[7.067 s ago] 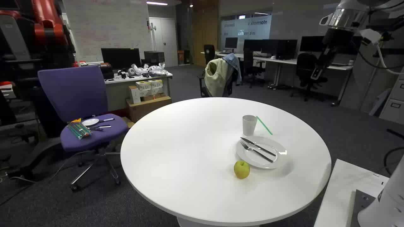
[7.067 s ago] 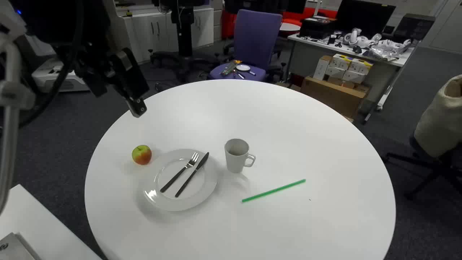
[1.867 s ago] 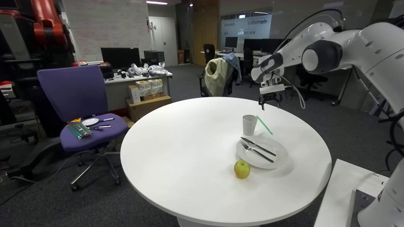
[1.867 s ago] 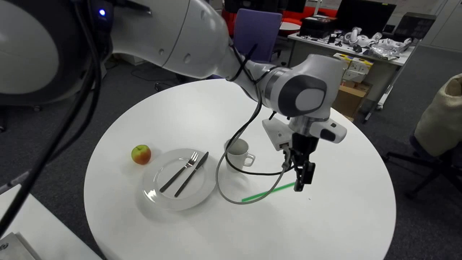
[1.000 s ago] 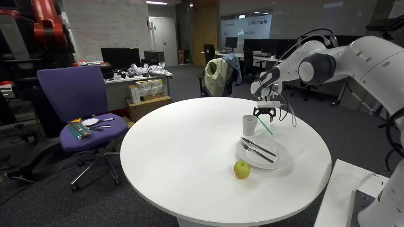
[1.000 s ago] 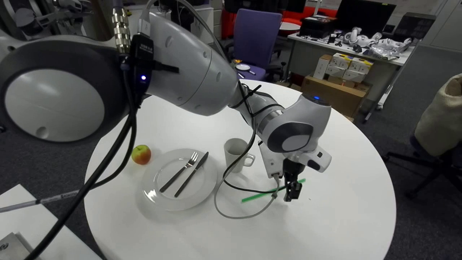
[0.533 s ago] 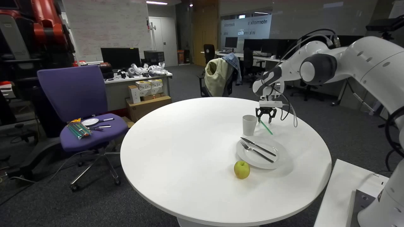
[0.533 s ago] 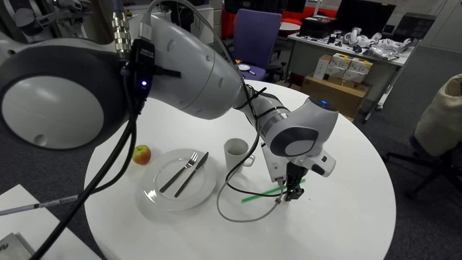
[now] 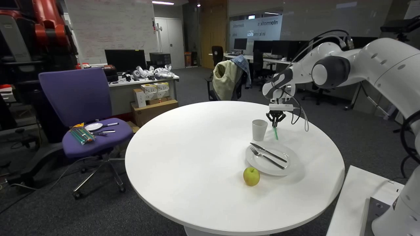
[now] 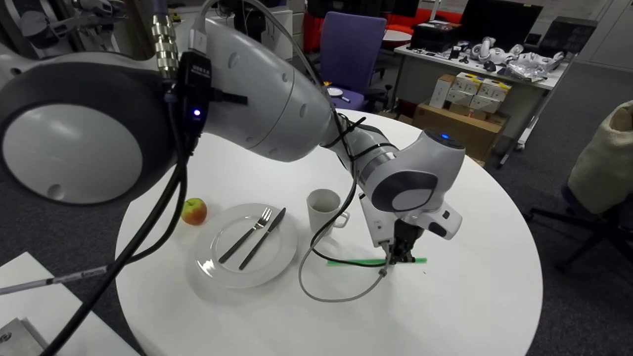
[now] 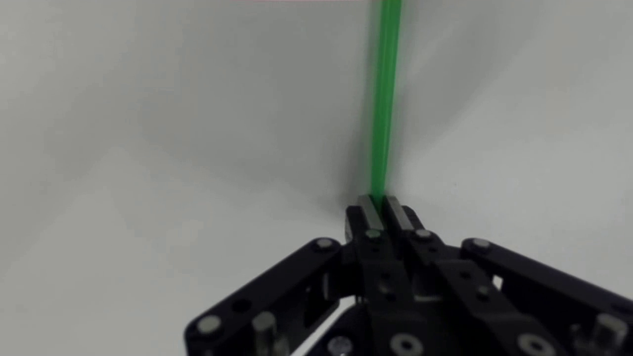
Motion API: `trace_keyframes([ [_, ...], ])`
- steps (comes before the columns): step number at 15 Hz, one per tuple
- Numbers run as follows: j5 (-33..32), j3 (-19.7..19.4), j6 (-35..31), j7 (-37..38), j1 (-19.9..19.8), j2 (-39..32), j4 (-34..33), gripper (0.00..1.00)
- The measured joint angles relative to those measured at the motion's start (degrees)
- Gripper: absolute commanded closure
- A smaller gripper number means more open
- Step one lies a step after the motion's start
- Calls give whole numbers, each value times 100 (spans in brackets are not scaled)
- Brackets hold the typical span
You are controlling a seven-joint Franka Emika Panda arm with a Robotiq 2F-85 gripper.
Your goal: Put the straw in the cup
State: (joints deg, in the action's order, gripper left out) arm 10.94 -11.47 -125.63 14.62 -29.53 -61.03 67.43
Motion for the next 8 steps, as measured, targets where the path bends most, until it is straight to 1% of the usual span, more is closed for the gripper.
trace_keyframes([
  [4, 0, -6, -142, 167, 33, 7, 0, 100],
  [6, 0, -37, -519, 377, 85, 31, 39, 100],
  [8, 0, -103, -1038, 605, 163, 101, 128, 100],
])
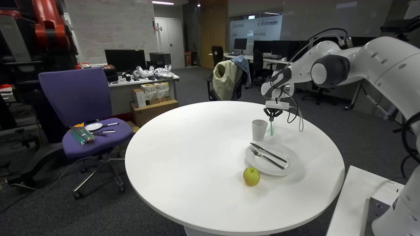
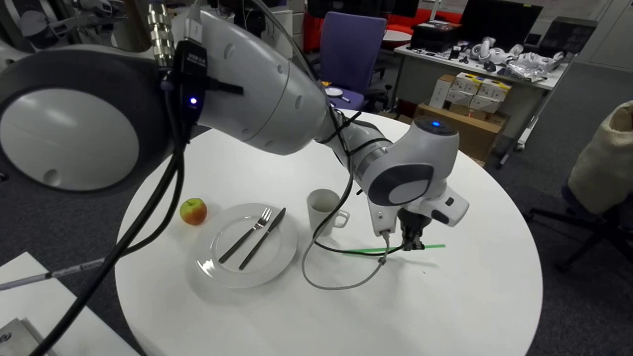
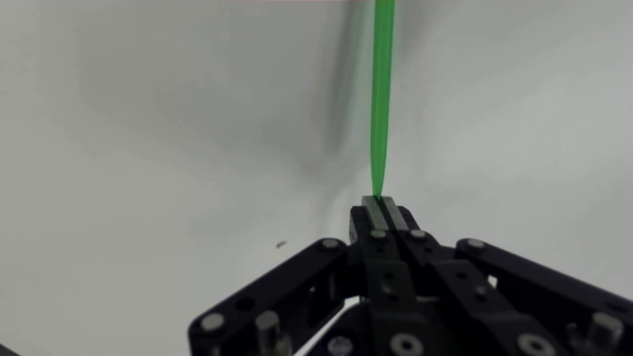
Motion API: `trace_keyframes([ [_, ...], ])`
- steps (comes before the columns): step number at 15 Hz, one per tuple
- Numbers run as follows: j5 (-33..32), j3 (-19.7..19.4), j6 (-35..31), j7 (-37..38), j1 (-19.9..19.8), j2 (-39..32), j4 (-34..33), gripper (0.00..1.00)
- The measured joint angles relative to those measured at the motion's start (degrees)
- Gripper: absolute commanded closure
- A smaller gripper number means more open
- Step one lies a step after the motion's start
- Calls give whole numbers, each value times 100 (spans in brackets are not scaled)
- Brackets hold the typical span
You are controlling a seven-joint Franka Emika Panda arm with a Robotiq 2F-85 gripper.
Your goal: Put the straw in the cup
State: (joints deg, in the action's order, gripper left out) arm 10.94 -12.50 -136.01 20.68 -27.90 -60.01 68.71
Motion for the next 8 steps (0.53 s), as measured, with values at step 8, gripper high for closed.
trace_keyframes([
  [8, -1, -382, -1598, 707, 562, 905, 1158, 100],
])
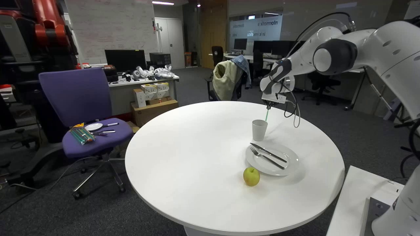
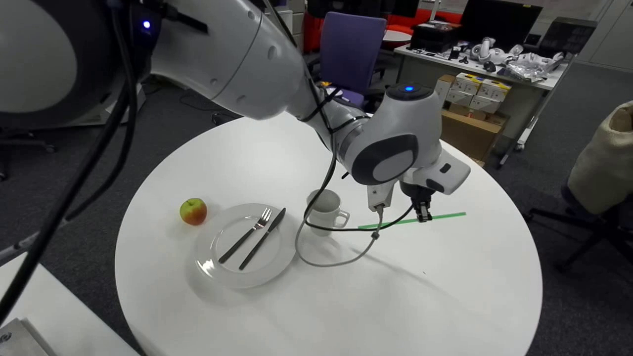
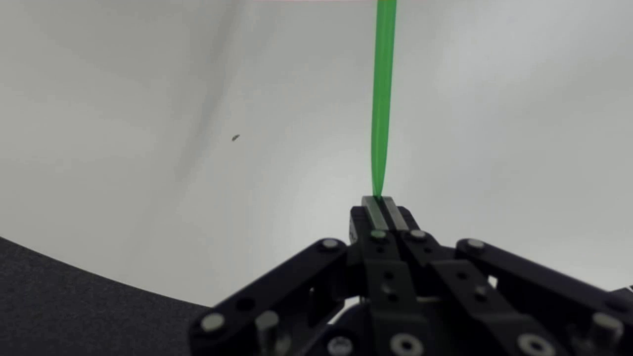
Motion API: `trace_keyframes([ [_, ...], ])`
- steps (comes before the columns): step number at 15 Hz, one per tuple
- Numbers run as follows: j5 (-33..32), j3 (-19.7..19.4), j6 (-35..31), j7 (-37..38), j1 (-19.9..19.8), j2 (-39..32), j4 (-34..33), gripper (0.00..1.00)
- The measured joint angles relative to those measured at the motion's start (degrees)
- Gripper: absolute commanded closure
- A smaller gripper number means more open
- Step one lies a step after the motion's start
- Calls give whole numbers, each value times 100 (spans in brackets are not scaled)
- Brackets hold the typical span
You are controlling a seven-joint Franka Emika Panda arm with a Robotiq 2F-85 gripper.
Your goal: Put the straw in the cup
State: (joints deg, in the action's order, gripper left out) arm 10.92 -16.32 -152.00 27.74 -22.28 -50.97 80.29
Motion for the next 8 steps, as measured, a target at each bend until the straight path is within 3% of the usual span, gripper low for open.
trace_keyframes([
  [8, -4, -561, -643, 347, 769, 882, 1162, 100],
])
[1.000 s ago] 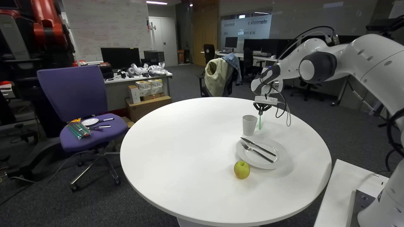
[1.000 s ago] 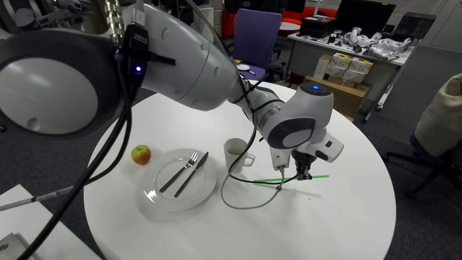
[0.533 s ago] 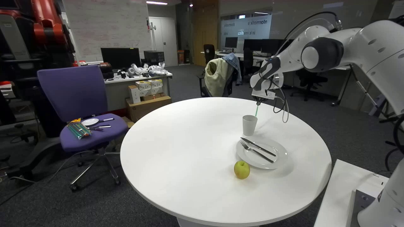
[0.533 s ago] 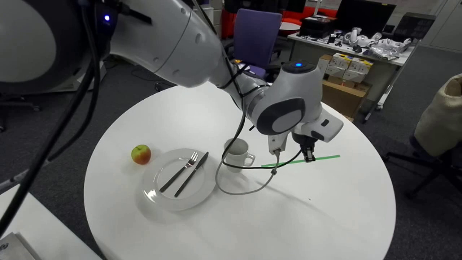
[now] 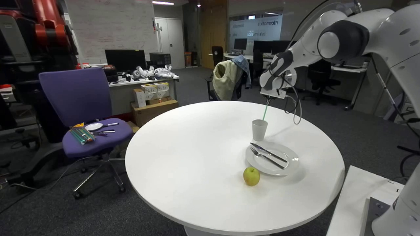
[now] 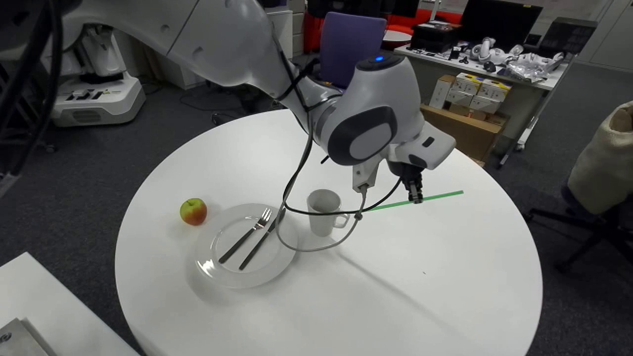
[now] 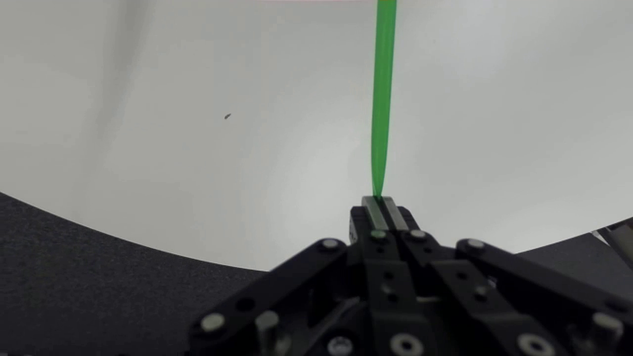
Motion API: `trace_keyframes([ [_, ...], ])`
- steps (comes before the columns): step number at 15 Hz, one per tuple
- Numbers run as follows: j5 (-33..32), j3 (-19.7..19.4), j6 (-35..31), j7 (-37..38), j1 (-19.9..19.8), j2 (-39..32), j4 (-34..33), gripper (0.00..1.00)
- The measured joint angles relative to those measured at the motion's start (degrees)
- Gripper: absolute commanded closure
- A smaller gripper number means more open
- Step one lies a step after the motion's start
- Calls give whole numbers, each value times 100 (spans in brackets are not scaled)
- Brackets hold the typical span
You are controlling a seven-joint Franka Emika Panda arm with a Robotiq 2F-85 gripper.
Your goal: Put the straw in the cup
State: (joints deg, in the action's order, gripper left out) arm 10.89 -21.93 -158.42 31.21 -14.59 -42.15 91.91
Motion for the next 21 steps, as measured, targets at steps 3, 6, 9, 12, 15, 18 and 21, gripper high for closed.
trace_keyframes([
  [3, -5, -228, -100, 83, 276, 284, 324, 100],
  [6, -34, -432, -172, 193, 526, 539, 603, 100],
  [9, -109, -597, -196, 291, 740, 746, 844, 100],
  [12, -280, -743, -239, 454, 951, 904, 1068, 100],
  [15, -505, -877, -323, 664, 1164, 1006, 1272, 100],
  [18, -733, -1047, -394, 905, 1401, 1020, 1412, 100],
  [21, -953, -1227, -403, 1147, 1659, 1020, 1537, 100],
])
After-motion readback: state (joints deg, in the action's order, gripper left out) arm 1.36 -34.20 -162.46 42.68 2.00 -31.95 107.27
